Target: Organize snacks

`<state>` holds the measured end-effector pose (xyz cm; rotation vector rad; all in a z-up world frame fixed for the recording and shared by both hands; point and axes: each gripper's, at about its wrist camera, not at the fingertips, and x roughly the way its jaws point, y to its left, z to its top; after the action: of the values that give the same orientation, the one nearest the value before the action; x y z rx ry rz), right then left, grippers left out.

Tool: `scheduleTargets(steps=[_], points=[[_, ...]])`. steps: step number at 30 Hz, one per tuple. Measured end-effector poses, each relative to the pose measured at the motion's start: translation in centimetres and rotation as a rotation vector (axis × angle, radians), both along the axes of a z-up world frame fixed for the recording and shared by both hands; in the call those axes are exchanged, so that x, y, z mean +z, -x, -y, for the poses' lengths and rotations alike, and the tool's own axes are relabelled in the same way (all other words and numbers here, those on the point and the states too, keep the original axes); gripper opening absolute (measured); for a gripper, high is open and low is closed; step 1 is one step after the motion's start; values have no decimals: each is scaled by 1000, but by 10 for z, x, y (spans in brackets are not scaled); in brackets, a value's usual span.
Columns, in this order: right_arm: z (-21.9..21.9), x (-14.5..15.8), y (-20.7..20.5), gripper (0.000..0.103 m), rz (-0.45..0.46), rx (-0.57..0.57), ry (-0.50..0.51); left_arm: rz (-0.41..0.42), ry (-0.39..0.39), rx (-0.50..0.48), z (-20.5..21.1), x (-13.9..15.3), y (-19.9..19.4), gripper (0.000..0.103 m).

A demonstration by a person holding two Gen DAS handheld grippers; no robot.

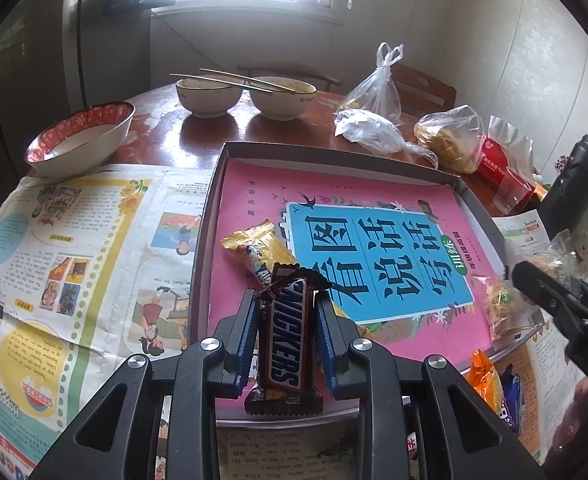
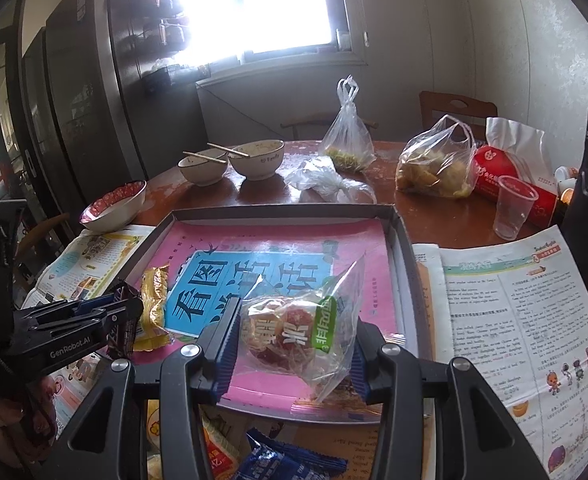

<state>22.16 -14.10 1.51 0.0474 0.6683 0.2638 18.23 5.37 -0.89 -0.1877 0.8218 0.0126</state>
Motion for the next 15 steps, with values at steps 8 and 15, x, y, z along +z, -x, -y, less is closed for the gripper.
scheduleTargets(steps=[8,15], points=[[-12,-15,-9,47,-43,40,5,1,8,-2,-1,-1,1,29],[-23,-21,-10,47,-59,80,14,3,4,-6,-1,-1,2,29]])
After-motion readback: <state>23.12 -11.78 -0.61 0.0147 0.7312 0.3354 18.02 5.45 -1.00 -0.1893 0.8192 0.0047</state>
